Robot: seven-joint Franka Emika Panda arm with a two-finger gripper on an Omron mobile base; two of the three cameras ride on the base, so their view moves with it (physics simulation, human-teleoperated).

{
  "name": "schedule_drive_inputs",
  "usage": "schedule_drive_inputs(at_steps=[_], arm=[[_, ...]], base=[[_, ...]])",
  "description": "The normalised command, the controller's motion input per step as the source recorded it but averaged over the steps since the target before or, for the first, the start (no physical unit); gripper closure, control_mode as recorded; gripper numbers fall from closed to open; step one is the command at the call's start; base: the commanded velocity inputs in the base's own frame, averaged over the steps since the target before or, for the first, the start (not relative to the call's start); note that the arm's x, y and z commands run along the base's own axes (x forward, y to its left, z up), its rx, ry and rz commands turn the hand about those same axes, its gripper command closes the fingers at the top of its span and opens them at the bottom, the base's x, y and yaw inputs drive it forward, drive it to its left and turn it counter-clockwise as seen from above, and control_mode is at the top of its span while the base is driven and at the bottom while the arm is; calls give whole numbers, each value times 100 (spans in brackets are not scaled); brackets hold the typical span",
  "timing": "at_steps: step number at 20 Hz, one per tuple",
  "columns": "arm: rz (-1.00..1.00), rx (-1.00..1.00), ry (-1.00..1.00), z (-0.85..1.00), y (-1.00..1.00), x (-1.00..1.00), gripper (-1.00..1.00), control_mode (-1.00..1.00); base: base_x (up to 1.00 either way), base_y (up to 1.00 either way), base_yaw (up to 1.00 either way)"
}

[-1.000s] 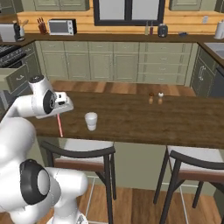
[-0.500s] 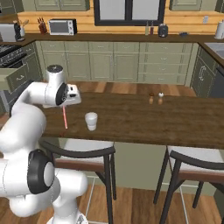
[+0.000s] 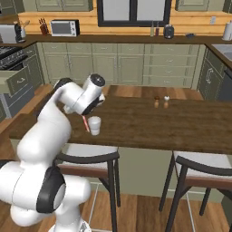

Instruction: Take a straw from the drawer in front and place it inside the glass cup on the dining counter.

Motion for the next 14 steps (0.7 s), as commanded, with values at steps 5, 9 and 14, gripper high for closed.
schedule_drive_inputs(at_steps=[5, 9, 14], arm=[[30, 26, -2, 0, -19, 78, 100, -100], [22, 25, 0, 10, 3, 88, 100, -100], [14, 23, 1, 3, 11, 73, 100, -100]], base=[[0, 0, 0], [0, 0, 0], [0, 0, 0]])
